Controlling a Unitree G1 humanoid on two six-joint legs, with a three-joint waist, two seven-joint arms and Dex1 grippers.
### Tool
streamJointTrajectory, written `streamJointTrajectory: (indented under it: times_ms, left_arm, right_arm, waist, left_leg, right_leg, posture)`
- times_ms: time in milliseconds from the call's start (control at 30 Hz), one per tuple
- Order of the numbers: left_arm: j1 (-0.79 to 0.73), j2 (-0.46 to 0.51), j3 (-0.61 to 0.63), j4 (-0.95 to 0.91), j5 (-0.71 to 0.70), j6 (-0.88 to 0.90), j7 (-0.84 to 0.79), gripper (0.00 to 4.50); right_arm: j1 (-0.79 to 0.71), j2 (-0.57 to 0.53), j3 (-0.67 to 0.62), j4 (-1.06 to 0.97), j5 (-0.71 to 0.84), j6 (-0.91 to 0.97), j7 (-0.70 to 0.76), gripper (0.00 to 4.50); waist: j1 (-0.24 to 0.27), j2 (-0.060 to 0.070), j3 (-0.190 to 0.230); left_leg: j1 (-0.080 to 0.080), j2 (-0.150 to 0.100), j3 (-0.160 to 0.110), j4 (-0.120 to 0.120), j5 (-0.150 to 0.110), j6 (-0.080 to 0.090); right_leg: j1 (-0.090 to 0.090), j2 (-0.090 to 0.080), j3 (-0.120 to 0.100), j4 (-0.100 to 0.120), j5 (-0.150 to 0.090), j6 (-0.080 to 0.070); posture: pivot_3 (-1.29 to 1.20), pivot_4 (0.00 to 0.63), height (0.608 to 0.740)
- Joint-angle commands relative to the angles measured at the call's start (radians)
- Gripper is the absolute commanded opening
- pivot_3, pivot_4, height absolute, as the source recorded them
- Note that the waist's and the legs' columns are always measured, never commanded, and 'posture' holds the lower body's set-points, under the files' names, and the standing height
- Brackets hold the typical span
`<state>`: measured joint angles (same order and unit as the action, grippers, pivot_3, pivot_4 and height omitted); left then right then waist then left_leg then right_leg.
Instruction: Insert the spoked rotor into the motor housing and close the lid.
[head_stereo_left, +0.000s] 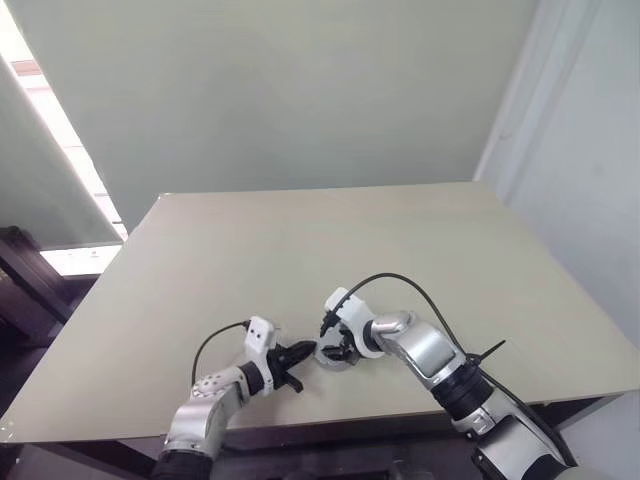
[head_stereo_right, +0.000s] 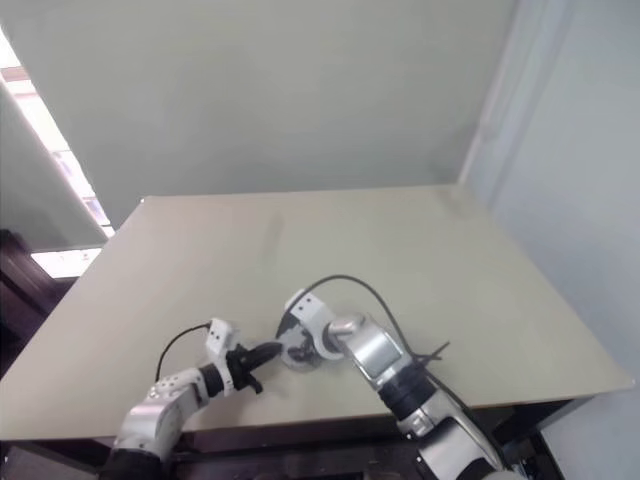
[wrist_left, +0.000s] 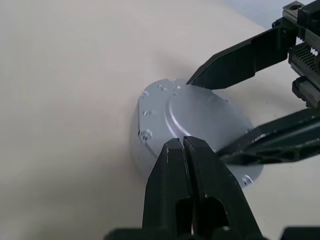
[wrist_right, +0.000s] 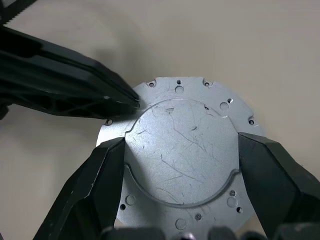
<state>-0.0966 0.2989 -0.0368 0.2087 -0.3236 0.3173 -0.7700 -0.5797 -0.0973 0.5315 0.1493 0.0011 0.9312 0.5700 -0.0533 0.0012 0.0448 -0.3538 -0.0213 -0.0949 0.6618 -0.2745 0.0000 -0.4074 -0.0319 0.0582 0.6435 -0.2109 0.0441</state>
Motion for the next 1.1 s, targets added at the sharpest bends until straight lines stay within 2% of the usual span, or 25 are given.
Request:
streamJointTrajectory:
  times_ms: [33,233,300,367,567,800,1100]
  left_arm:
    - [-0.025,0.024,-0.059,0.041,0.088,-0.004,0.025,0.0]
    - [-0.031,0.028,-0.075,0.039,0.105,0.035,0.047,0.0]
    - [-0.031,0.029,-0.078,0.037,0.106,0.038,0.045,0.0]
    - [-0.034,0.031,-0.08,0.038,0.108,0.039,0.045,0.0]
    - [-0.036,0.028,-0.091,0.033,0.112,0.041,0.046,0.0]
    - [-0.041,0.022,-0.103,0.03,0.118,0.043,0.043,0.0]
    - [-0.054,0.013,-0.117,0.031,0.124,0.043,0.032,0.0]
  right_arm:
    - [-0.002,-0.002,0.014,0.003,-0.006,0.006,0.004,3.24]
    - [-0.001,-0.007,0.018,-0.013,-0.002,0.013,0.014,3.24]
    - [-0.005,-0.017,0.031,-0.023,0.005,0.028,0.037,3.99]
    - [-0.007,-0.026,0.043,-0.035,0.008,0.034,0.053,4.48]
    - [-0.01,-0.01,-0.005,-0.072,0.03,0.052,0.045,4.48]
    - [-0.053,0.037,-0.235,-0.139,0.147,0.163,0.022,4.48]
    - [-0.084,0.083,-0.672,-0.012,0.316,0.345,-0.098,4.48]
  waist:
    - [0.0,0.001,-0.001]
    - [0.001,0.004,-0.003]
    - [0.0,0.004,-0.003]
    - [0.0,0.004,-0.004]
    - [0.0,0.004,-0.004]
    - [0.002,0.004,-0.004]
    - [0.005,0.005,-0.005]
  left_leg:
    - [0.0,0.0,0.0,0.0,0.0,0.0]
    - [0.005,0.0,0.0,0.0,0.0,0.0]
    - [0.005,0.0,0.0,0.0,0.0,0.0]
    - [0.005,0.0,0.0,0.0,0.0,0.0]
    - [0.006,0.0,0.0,0.0,0.0,0.0]
    - [0.004,-0.001,0.0,-0.001,0.0,0.0]
    - [0.003,-0.001,0.0,-0.001,0.0,0.0]
  right_leg:
    - [0.0,0.0,0.0,0.0,0.0,0.0]
    - [0.003,0.0,0.0,0.0,0.0,0.0]
    - [0.003,0.0,0.0,0.0,0.0,0.0]
    - [0.003,0.0,0.0,0.0,0.0,0.0]
    - [0.004,0.0,0.0,0.0,0.0,0.0]
    - [0.003,-0.001,0.0,-0.001,0.0,0.0]
    - [0.003,-0.001,0.0,-0.001,0.0,0.0]
  posture:
    - [0.0,0.0,0.74]
    - [0.0,0.0,0.74]
    - [0.0,0.0,0.74]
    - [0.0,0.0,0.74]
    - [0.0,0.0,0.74]
    - [0.0,0.0,0.74]
    - [0.0,0.0,0.74]
